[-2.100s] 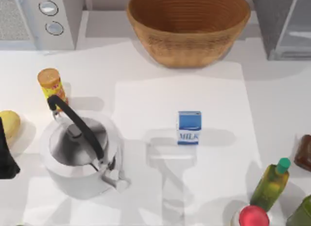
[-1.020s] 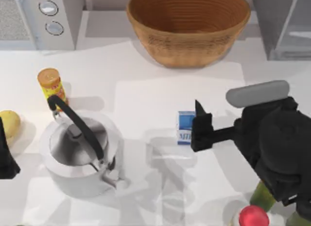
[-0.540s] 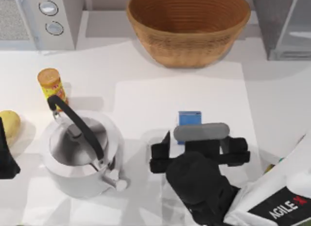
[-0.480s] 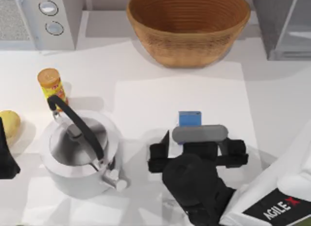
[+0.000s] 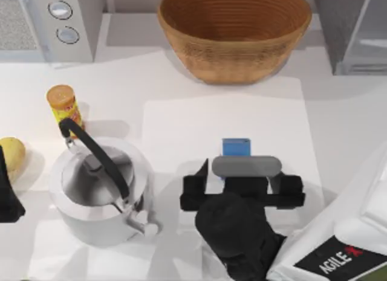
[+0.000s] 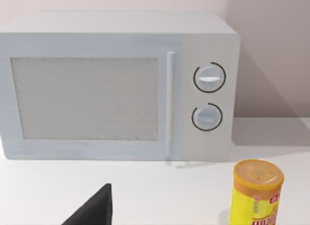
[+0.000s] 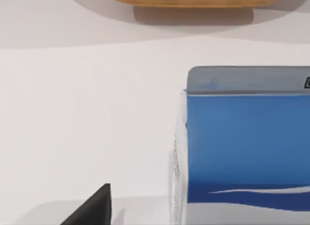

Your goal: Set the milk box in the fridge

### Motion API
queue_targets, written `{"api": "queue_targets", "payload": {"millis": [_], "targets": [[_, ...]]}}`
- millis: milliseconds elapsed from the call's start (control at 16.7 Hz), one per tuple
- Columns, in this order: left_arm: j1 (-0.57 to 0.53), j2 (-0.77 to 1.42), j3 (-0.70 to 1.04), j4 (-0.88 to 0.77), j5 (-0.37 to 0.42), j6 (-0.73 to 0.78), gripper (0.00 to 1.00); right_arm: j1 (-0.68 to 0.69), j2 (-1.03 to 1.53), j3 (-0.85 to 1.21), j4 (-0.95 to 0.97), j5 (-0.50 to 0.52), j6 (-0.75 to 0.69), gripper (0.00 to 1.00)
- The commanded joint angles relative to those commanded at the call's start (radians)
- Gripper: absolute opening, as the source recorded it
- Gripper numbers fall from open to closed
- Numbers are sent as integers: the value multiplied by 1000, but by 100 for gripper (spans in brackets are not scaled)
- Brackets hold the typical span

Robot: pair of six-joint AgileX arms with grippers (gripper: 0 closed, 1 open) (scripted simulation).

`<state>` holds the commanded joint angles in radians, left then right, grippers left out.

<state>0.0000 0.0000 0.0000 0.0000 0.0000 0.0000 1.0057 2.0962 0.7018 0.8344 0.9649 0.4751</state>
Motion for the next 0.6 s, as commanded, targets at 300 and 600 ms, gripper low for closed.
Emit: {"api": "queue_targets", "payload": {"millis": [300, 600], "targets": [[0, 0, 0, 0, 0, 0, 100, -59, 35, 27, 68, -51, -56, 100], [0, 0, 0, 0, 0, 0, 100, -112, 124, 116, 87, -98, -93, 100]]}}
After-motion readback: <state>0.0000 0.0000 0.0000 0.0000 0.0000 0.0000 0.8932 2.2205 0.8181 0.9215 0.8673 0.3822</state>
